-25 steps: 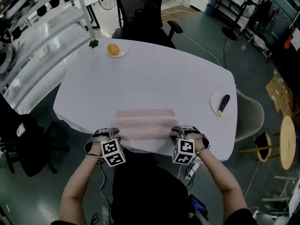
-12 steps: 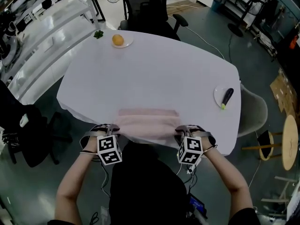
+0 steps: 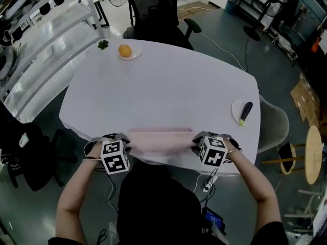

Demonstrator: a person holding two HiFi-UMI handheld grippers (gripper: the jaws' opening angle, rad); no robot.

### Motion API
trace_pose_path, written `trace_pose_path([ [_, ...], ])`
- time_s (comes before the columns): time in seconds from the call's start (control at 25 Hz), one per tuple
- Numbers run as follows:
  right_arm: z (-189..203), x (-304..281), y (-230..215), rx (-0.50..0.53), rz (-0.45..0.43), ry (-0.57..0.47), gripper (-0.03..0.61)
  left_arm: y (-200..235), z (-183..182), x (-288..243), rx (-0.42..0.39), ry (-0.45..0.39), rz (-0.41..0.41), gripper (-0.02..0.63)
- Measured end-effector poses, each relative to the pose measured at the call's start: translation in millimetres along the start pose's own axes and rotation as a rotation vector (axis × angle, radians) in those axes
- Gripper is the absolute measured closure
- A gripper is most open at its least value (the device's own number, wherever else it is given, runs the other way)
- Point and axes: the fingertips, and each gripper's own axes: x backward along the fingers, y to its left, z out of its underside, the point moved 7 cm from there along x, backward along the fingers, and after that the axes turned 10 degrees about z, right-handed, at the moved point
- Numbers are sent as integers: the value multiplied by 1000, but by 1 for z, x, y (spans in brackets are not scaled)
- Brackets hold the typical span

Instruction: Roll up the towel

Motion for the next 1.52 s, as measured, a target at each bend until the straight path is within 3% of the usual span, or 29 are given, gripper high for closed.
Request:
trace_pose_path([
  [0.24,-7,-4,-43,-32,-27,26,460,37,0,7,51,-50,54,517],
  [0.64,-15,-47,-106,-112,-21,98,454,106,3,-11,130,-74,50,512],
  [0.92,-14,-81,-118,-193,-47,172,453,130,7,-40,171,-40,46,506],
  [1.04,-16,-88,-117,-246,-101,222,448,132,7,-47,169,-32,27,505],
  [1.16,-20,-90,-123,-222,-113,263,445,133,8,-47,174,-35,23,498],
  [1.28,-25,-92,-122,-257,-150,226,452,137,10,-45,217,-59,-22,476],
  [1.4,-17,-81,-126,-346,-67,193,388,144,19,-34,330,-125,-79,402],
  [1.44,-14,-74,-127,-372,-14,163,383,146,22,-27,380,-158,-93,366],
  [1.52,-8,-55,-133,-401,117,87,294,149,29,-10,477,-230,-120,297],
])
